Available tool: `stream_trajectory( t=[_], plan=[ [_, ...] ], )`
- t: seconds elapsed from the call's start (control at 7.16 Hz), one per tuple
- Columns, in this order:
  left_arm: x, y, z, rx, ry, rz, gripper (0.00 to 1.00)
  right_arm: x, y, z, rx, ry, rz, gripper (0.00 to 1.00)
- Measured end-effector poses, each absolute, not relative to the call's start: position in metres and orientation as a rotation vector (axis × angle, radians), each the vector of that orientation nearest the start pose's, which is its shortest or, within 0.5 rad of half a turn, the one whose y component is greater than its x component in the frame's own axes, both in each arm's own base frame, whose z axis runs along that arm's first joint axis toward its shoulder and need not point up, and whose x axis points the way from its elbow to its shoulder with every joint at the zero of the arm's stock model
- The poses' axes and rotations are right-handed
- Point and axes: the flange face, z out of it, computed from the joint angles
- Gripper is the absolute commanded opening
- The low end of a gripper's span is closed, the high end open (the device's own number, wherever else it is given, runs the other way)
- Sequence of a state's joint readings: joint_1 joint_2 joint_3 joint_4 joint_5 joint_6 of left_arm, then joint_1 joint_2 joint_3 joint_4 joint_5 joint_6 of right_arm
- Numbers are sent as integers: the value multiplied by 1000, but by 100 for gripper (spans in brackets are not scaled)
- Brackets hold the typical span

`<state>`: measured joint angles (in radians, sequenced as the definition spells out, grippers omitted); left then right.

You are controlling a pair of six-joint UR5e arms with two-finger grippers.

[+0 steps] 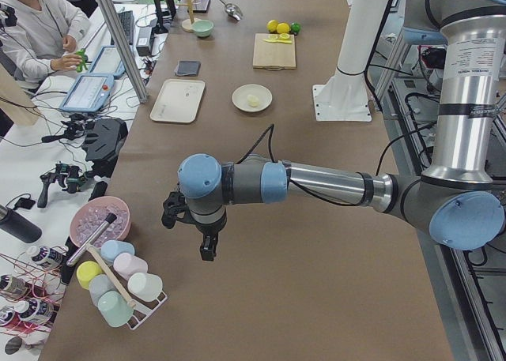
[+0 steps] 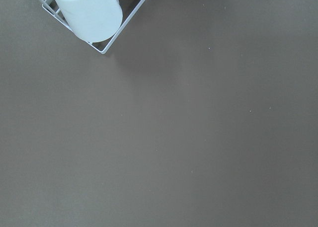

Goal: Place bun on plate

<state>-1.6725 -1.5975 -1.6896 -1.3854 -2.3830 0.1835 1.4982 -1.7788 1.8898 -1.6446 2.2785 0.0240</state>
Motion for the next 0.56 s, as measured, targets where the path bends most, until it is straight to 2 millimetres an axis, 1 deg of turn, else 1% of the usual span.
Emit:
stream_trajectory(
  t=[0.56],
  plan=[
    [-112,-488,606,83,806,60,98,39,-408,608,-1,-717,-59,100]
  ],
)
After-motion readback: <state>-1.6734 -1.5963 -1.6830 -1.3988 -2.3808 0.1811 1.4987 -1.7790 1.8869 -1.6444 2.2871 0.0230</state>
